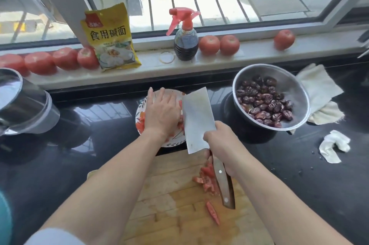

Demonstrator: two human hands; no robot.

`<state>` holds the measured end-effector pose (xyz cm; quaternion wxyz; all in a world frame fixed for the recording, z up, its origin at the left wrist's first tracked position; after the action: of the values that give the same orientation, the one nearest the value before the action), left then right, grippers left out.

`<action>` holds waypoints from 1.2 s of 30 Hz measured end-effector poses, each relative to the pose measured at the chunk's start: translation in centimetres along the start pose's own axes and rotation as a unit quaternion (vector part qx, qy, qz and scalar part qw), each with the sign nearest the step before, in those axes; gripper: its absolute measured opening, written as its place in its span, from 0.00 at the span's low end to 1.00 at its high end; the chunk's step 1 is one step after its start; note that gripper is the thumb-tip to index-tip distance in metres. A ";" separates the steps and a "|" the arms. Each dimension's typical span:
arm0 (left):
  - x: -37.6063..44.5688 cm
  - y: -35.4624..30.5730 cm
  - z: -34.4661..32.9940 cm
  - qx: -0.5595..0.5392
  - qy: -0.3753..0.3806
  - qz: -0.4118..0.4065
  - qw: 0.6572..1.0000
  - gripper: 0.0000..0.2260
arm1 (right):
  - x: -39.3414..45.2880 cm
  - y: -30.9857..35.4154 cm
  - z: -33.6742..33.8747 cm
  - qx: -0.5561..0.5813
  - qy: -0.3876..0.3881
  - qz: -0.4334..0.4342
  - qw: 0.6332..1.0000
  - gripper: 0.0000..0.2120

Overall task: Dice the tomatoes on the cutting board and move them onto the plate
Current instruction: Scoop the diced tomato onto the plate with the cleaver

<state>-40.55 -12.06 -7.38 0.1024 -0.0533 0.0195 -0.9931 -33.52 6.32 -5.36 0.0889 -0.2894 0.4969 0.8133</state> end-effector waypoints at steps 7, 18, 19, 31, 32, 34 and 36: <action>-6.4 0.8 7.1 -0.396 -0.042 0.068 0.915 0.16 | -4.4 -4.4 4.7 0.030 -0.022 0.043 0.998 0.06; -16.9 -10.3 -2.4 -0.263 0.212 -0.174 0.925 0.31 | -11.9 -19.3 11.1 -0.041 -0.064 -0.029 0.997 0.08; -17.5 -10.3 -2.4 -0.275 0.209 -0.176 0.922 0.30 | -11.5 -19.2 10.9 -0.045 -0.057 -0.021 0.997 0.08; -26.9 -10.2 -1.5 -0.411 0.090 0.149 0.895 0.25 | -11.3 -20.7 5.7 -0.151 0.005 -0.001 0.989 0.07; -27.1 -10.4 -1.7 -0.427 0.082 0.173 0.884 0.25 | -11.9 -21.0 4.6 -0.158 -0.002 0.005 0.987 0.07; -27.1 -10.8 -2.0 -0.464 0.076 0.207 0.858 0.24 | -13.1 -21.2 2.0 -0.135 -0.017 0.019 0.991 0.06; -26.8 -11.1 -1.8 -0.485 0.061 0.212 0.846 0.22 | -13.9 -21.2 -0.2 -0.076 -0.032 0.000 0.997 0.06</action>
<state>-16.87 4.35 -11.39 0.2706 -0.0303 0.5154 -0.8125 -12.92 18.51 -13.73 0.0822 -0.2688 0.4303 0.8578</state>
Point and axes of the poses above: each hand's wrist, its own x-axis towards the middle knuckle, its own z-axis out of the back of the hand, y = z × x, the point moved 10 cm from there along x, towards the middle knuckle, and after that the axes turned 8 degrees about z, right-handed, at the moved point
